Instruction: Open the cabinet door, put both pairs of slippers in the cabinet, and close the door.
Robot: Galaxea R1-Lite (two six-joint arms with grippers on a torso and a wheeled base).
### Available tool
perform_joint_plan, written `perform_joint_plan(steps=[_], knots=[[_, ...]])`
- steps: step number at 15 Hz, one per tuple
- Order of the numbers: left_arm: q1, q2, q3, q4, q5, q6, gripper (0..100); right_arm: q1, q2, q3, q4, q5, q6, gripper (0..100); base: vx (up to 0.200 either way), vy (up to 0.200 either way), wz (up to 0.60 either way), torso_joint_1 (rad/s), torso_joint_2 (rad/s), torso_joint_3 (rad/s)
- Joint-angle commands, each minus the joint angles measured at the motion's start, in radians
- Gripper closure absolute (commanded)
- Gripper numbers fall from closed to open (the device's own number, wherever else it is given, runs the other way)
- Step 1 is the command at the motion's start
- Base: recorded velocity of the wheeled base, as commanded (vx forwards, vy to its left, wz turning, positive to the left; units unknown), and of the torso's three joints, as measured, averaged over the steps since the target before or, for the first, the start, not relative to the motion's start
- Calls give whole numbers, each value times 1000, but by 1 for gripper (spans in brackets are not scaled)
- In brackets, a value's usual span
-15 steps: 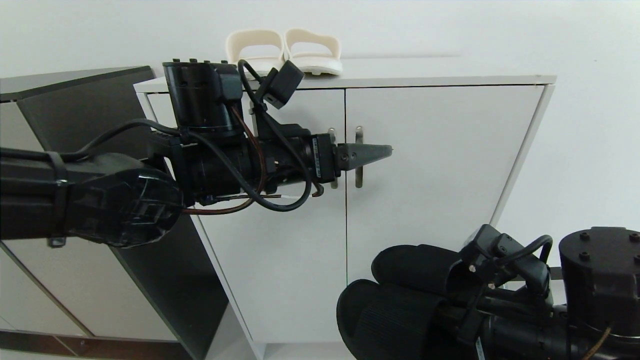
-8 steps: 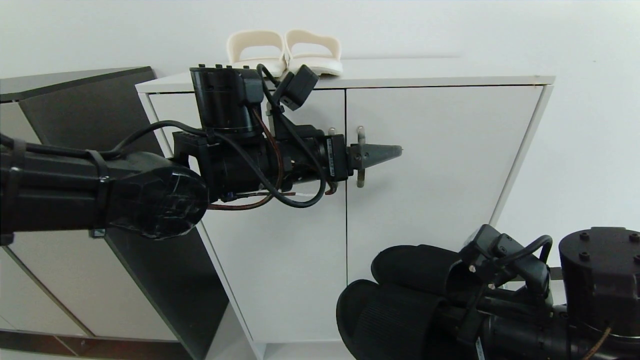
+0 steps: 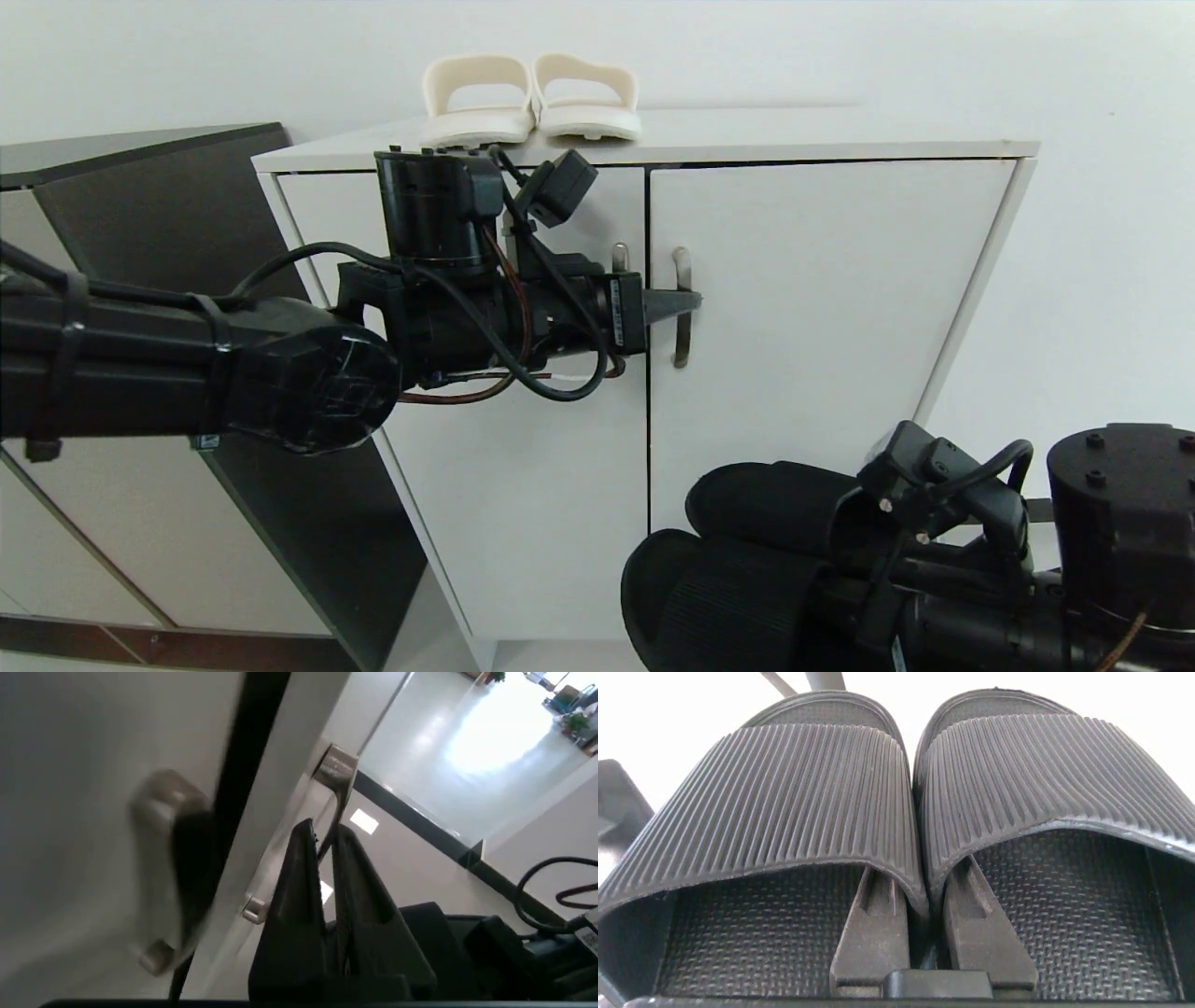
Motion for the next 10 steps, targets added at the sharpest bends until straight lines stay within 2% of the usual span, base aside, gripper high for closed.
perform_joint_plan(steps=[1, 5, 8, 10], knots=[[-5, -57, 44, -2, -2, -1, 100, 0, -27, 16, 4, 28, -1, 100, 0, 0, 0, 0, 0, 0], [-44, -149, 116, 0, -1, -3, 100, 3, -121, 78, 5, 218, -9, 100, 0, 0, 0, 0, 0, 0], [-71, -255, 221, 0, -1, -7, 100, 0, -127, 79, 7, 220, -7, 100, 0, 0, 0, 0, 0, 0], [-62, -324, 281, 0, 1, -10, 100, 0, -127, 88, 7, 220, -7, 100, 0, 0, 0, 0, 0, 0]])
